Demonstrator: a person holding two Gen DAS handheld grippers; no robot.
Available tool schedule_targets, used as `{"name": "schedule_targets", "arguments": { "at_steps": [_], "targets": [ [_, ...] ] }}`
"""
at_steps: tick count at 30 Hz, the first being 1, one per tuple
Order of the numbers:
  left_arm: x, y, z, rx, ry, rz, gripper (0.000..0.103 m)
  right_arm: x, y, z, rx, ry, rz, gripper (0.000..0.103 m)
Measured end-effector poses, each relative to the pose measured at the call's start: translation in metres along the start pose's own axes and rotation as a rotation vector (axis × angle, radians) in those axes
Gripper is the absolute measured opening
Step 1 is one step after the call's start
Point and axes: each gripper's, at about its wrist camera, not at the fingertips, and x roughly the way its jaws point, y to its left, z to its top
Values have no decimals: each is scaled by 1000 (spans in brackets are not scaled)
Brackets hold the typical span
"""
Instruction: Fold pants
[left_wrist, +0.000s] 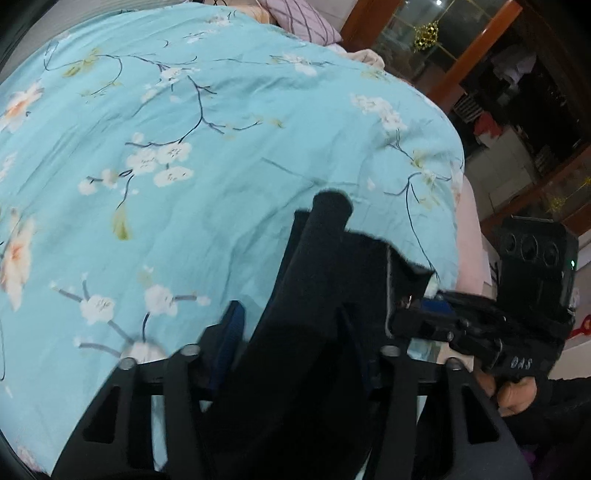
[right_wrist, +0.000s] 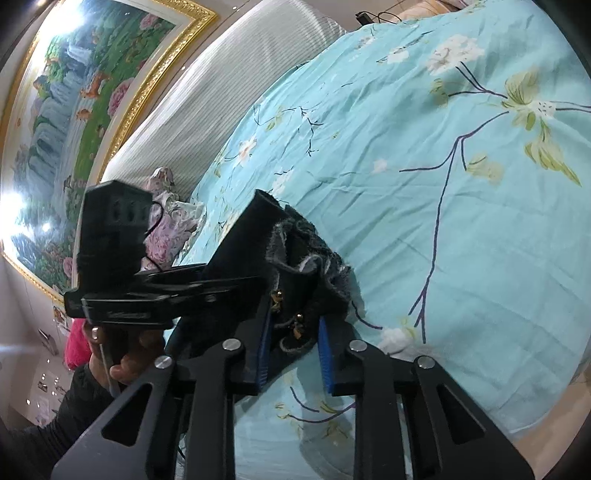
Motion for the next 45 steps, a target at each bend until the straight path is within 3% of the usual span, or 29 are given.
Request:
{"name": "schedule_targets", "arguments": {
  "at_steps": [3, 6, 17, 24, 34, 45],
  "targets": [
    [-3, 4, 2, -36, -22, -60, 19, -1, 2, 0, -12, -3, 5, 20],
    [-10, 4, -2, -35, -45, -63, 14, -4, 7, 1, -32, -10, 21, 16],
    [-64, -4, -23, -66, -186, -101, 12, -20, 46, 3, -153, -64, 102, 15],
    [-104, -3, -48, -74, -284, -137, 12, -29, 80, -3, -240, -78, 224, 15],
    [-161, 8, -106, -82, -443, -181, 12, -15, 133, -26, -345, 0, 442, 15],
    [-176, 55, -185, -232, -536, -198, 12, 41, 159, -53, -350, 167, 549, 15]
  ]
}}
